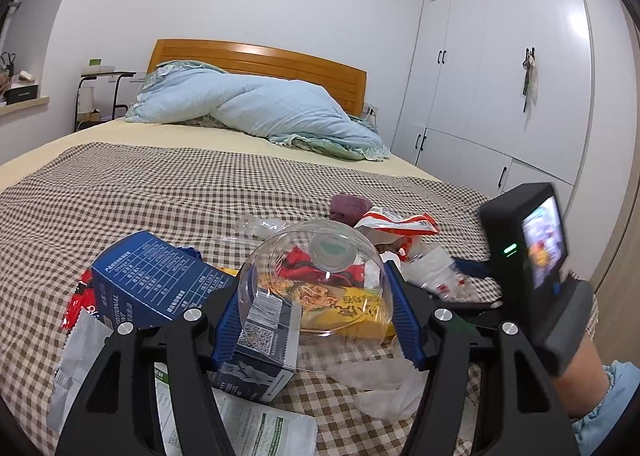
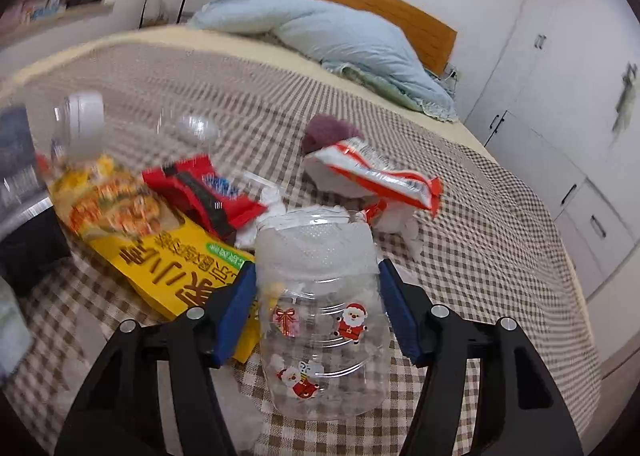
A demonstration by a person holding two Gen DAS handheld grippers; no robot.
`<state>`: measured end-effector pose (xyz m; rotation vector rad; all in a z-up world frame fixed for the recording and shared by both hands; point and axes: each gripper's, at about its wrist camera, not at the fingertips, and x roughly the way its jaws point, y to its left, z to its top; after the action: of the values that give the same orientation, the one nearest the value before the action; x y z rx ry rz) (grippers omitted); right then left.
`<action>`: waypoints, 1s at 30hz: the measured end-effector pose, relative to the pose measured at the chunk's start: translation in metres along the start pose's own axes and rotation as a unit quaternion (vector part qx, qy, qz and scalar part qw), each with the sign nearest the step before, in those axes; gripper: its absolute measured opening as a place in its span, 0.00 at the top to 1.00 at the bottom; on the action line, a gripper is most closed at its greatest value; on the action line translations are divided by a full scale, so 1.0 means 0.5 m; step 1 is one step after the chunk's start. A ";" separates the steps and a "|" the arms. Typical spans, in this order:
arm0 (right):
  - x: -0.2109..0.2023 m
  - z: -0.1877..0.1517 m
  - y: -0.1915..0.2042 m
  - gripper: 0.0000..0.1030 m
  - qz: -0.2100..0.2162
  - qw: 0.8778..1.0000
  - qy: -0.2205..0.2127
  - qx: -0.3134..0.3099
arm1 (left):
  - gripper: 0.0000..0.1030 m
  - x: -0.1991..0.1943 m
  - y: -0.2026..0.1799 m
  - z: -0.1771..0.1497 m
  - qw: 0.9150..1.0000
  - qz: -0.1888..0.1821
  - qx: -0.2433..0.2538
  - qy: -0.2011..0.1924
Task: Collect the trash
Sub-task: 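Grasp the clear plastic bowl with the left tool while the right tool grasps the Santa-printed cup, then carry the bowl with the left tool while the right tool carries the cup toward the wastebasket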
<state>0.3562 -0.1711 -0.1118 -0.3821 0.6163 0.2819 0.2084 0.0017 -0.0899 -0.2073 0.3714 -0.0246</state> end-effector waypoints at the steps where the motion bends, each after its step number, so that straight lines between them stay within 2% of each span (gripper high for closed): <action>1: -0.012 0.002 -0.012 0.42 0.012 1.000 -0.008 0.019 | 0.40 -0.001 0.001 -0.001 1.000 0.000 0.000 -0.001; 6: -0.074 -0.002 -0.064 0.41 0.048 0.993 -0.046 0.098 | 0.40 -0.013 0.005 0.002 1.000 -0.001 -0.003 -0.006; 9: -0.103 -0.006 -0.080 0.41 0.062 0.990 -0.056 0.116 | 0.40 -0.019 0.001 0.001 1.000 -0.005 0.001 -0.008; 23: -0.201 -0.054 -0.080 0.42 0.069 0.987 -0.088 0.115 | 0.40 -0.064 -0.018 -0.007 0.999 -0.032 0.013 -0.014; 30: -0.241 -0.104 -0.083 0.42 0.069 0.987 -0.082 0.123 | 0.41 -0.098 -0.042 -0.020 0.998 -0.051 0.030 -0.016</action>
<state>0.2510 -0.2474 -0.0670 -0.0778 0.5085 0.3626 0.1592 -0.0179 -0.0769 -0.1673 0.3268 -0.1332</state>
